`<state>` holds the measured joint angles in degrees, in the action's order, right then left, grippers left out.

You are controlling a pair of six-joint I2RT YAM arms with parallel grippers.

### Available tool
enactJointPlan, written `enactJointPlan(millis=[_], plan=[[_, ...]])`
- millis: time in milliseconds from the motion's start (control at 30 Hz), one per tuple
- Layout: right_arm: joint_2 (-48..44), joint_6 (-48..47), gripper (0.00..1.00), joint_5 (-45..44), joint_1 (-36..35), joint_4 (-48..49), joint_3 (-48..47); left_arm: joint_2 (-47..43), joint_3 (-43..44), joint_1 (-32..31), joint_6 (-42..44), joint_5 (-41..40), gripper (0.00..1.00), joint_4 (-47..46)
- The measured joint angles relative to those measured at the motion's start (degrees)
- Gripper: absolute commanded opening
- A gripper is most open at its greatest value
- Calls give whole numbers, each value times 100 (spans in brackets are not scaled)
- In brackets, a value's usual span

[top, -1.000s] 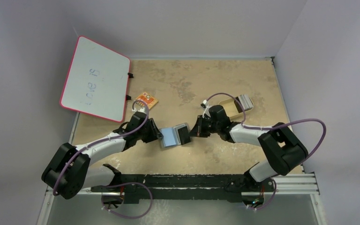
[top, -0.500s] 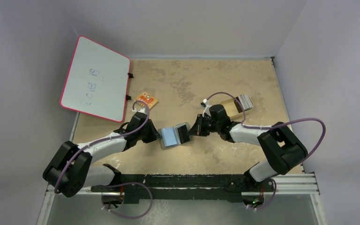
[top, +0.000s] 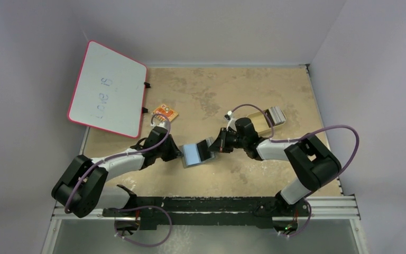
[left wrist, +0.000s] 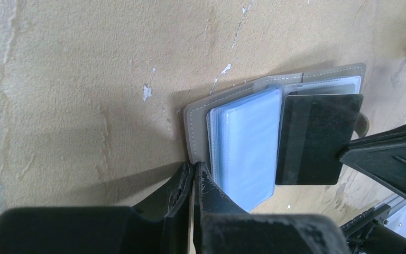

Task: Put the credit cards into the card holder
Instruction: Insert the credit card into the card holder.

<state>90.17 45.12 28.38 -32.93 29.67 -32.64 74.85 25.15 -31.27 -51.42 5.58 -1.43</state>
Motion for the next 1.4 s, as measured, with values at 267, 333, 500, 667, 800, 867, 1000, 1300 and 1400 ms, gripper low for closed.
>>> enactJointPlan(millis=[267,333,500,667,800,867,1000,1300,1400], plan=[[284,151,0,153,4,372,22,37,0,0,0,0,0,-68],[306,188,0,166,7,411,24,61,0,0,-2,0,0,-85],[326,251,0,164,7,409,24,103,0,0,-2,20,0,-160],[387,286,0,162,4,404,24,107,0,0,-2,20,0,-173],[404,284,0,131,4,328,24,107,-2,0,-4,17,0,-177],[393,284,0,101,4,267,24,107,-2,0,-4,17,0,-181],[306,273,0,-42,4,118,39,107,-4,0,-4,17,0,-188],[223,262,0,-186,4,-20,66,107,-13,0,-7,17,0,-203],[229,256,0,-186,4,-22,66,107,-15,0,-9,17,0,-205]])
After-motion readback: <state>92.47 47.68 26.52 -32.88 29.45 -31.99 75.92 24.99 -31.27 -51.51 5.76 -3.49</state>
